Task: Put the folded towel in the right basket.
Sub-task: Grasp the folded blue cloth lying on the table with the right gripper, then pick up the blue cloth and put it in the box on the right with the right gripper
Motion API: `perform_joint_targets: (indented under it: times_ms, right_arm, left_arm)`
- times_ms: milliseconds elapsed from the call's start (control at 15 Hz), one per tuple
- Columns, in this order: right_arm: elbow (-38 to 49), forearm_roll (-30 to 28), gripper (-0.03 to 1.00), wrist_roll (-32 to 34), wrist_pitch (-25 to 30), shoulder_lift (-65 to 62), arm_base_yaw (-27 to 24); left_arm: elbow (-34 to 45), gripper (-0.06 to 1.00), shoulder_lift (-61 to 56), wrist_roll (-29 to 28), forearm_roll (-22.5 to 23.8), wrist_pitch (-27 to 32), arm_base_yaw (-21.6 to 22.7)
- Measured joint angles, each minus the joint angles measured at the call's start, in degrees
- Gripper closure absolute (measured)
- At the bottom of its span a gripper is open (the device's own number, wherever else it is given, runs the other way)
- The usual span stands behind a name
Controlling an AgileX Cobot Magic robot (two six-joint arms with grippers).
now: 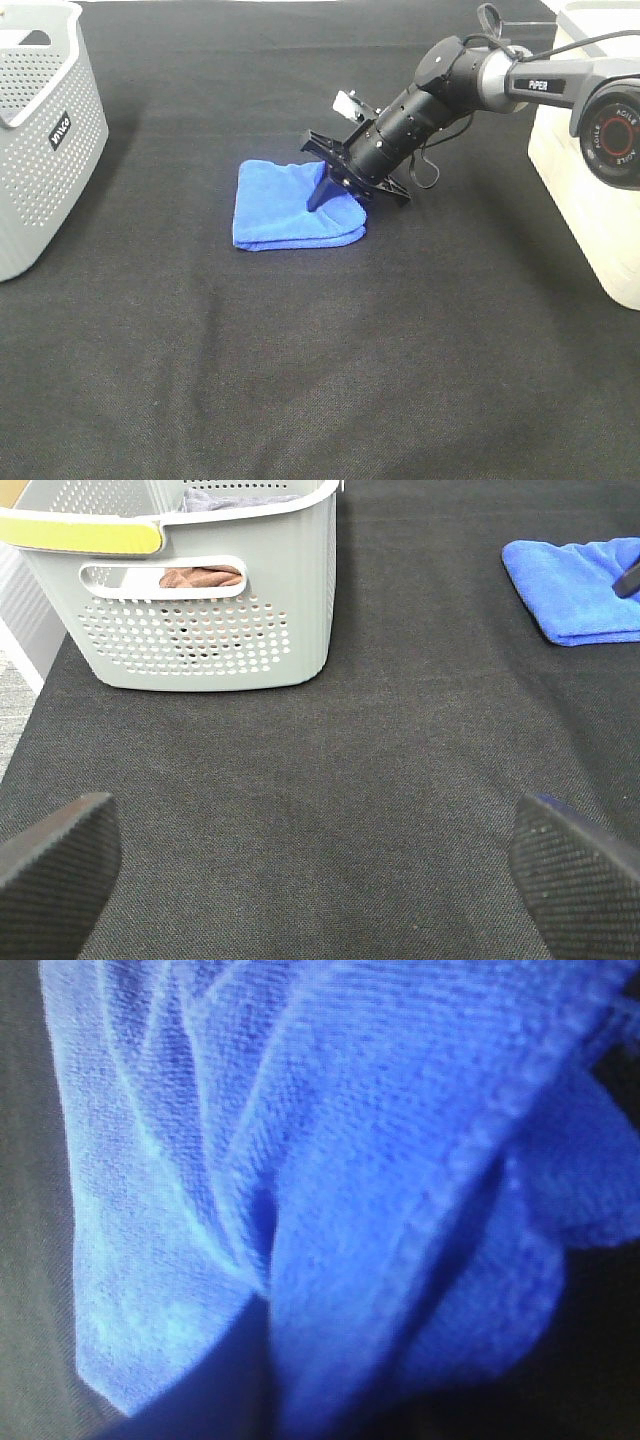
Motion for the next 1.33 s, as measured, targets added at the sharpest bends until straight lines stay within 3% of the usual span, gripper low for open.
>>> perform_joint_targets:
  times_ms: [67,200,400,467,600,867,1000,1267,1333]
  right_arm:
    - [0.0,-0.2,0.82,0.0,-0.1,0.0,0.0]
    - [-1.5,-1.0,0.82,-0.3,1.1,0.2,0.0]
    - [-6.9,-2.2,0.82,0.0,8.7,0.9,0.1]
    - [-6.9,-2.2,0.82,0.0,8.7,0.9,0.1]
    - [-14.3,-3.0,0.82,1.7,12.9,1.0,0.5]
    - [-17.8,-7.4,0.82,4.5,13.2,-6.4,0.6]
    - [-17.8,-13.5,0.82,4.5,13.3,-14.3,0.6]
    - [-17.8,-38.0,0.82,3.3,13.6,-35.1,-1.0]
    - [-18.0,-40.9,0.82,3.2,13.6,-38.0,-3.3]
  left_arm:
    - [0.0,-0.04,0.0,0.0,0.0,0.0,0.0]
    - [0.0,-0.04,0.0,0.0,0.0,0.0,0.0]
    - [0.0,-0.04,0.0,0.0,0.0,0.0,0.0]
    - [0.0,-0.04,0.0,0.0,0.0,0.0,0.0]
    - [0.0,-0.04,0.0,0.0,0.0,0.0,0.0]
    - [0.0,-0.04,0.0,0.0,0.0,0.0,0.0]
    - [0.0,-0.04,0.0,0.0,0.0,0.0,0.0]
    - [0.0,-0.04,0.0,0.0,0.0,0.0,0.0]
    - [0.0,-0.04,0.0,0.0,0.0,0.0,0.0]
